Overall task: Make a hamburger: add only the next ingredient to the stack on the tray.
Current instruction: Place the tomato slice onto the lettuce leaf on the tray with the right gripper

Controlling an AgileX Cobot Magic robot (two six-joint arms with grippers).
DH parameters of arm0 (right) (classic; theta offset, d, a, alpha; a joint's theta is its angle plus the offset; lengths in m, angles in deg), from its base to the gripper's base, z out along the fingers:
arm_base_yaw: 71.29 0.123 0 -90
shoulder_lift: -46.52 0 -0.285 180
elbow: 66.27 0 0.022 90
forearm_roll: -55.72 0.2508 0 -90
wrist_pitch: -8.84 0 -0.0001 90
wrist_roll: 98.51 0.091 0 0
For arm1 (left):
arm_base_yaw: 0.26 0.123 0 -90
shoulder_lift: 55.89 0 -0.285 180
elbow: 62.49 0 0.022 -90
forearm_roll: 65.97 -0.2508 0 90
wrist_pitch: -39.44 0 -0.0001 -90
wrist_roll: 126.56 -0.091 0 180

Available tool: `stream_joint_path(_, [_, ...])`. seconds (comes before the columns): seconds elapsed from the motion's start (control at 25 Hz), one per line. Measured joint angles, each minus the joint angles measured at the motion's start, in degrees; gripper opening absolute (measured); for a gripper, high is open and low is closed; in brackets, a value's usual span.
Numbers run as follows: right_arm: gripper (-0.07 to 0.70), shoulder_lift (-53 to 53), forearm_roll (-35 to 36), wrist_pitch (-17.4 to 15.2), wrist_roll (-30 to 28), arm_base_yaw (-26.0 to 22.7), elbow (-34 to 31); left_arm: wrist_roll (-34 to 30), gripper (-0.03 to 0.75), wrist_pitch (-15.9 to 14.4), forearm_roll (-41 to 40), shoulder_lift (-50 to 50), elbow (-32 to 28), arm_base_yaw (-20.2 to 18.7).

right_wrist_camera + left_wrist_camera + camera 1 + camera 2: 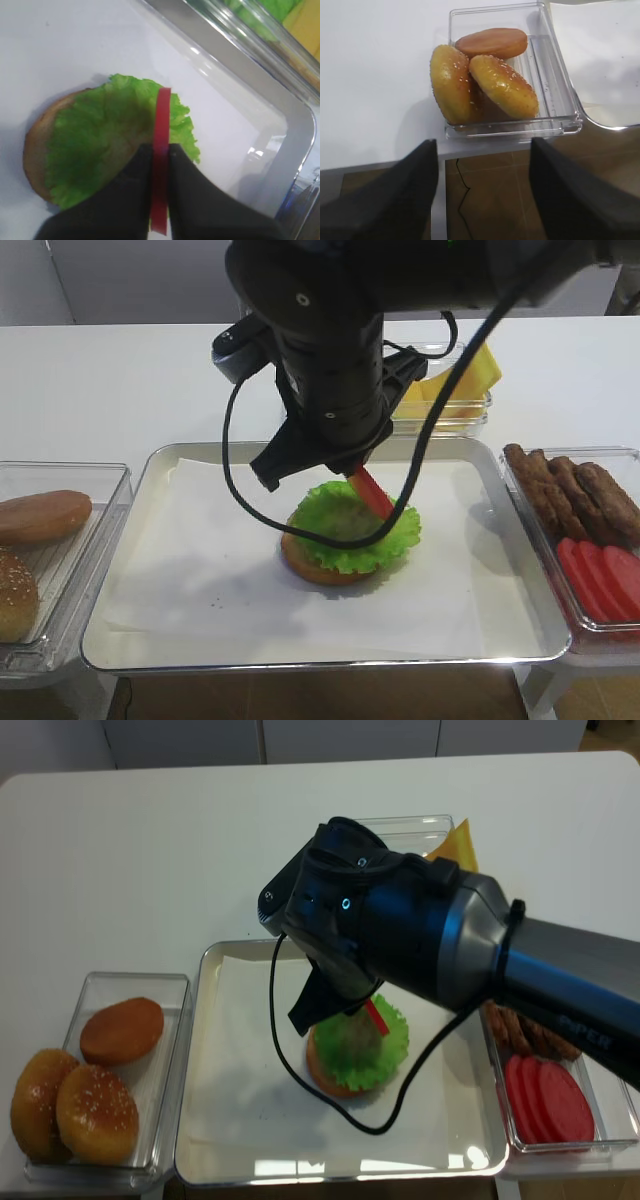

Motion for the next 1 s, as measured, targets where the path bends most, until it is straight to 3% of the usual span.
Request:
stream_joint_path(0.48, [0.091, 0.4, 1.55, 0.02, -0.29, 0.0, 0.24, 0.0, 0.428, 0.0, 0.0, 0.0, 0.0, 0.0])
stream_joint_path(1.0, [0.368, 0.4, 3.26, -3.05, -0.55, 0.0, 0.32, 0.0, 0.428, 0.0, 0.0, 0.0, 0.0, 0.0])
